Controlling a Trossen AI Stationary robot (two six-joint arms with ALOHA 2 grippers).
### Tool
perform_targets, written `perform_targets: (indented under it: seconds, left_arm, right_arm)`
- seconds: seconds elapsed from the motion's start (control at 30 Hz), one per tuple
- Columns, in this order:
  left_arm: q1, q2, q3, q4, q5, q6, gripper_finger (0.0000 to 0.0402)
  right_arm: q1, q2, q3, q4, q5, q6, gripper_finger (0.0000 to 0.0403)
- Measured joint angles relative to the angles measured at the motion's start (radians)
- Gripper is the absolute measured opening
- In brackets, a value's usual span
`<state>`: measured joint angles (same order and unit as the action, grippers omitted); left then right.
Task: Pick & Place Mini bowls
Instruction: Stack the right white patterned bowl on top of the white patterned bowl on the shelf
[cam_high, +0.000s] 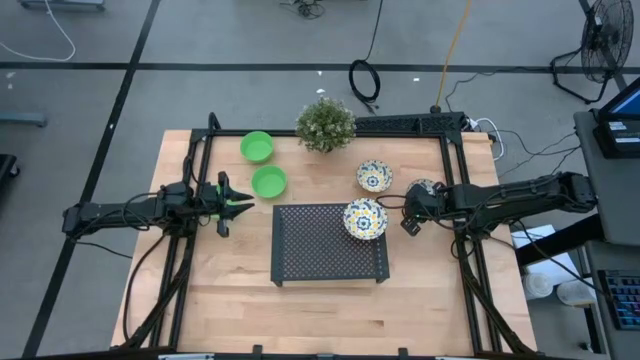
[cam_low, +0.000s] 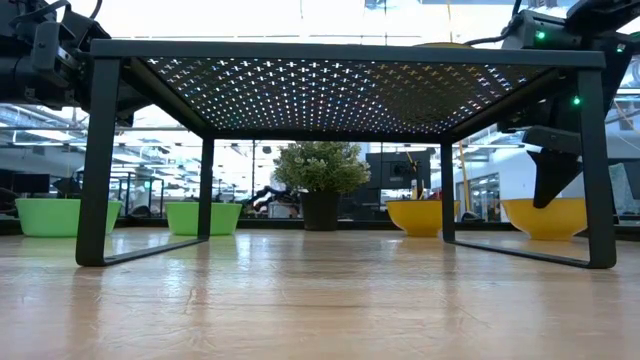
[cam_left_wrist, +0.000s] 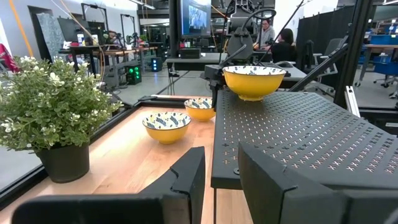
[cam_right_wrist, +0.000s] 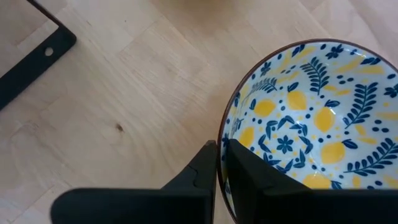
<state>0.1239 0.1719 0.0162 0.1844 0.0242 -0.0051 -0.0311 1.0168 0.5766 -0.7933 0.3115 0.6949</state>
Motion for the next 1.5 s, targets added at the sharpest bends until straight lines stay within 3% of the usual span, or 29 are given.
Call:
perform_targets:
  seconds: [0.57, 0.93, 1.5]
  left_arm:
    - [0.0, 0.0, 0.0, 0.0, 0.0, 0.0, 0.0099]
    - [0.0, 0.0, 0.0, 0.0, 0.0, 0.0, 0.0099]
    - [0.0, 0.0, 0.0, 0.0, 0.0, 0.0, 0.0099]
  right_arm:
    - [0.0, 0.001, -0.001, 0.025, 0.028, -0.026, 0.006]
    - [0.0, 0.001, 0.077, -0.047, 0.082, -0.015, 0.0061]
    - [0.047, 0.001, 0.075, -0.135, 0.031, 0.078, 0.0061]
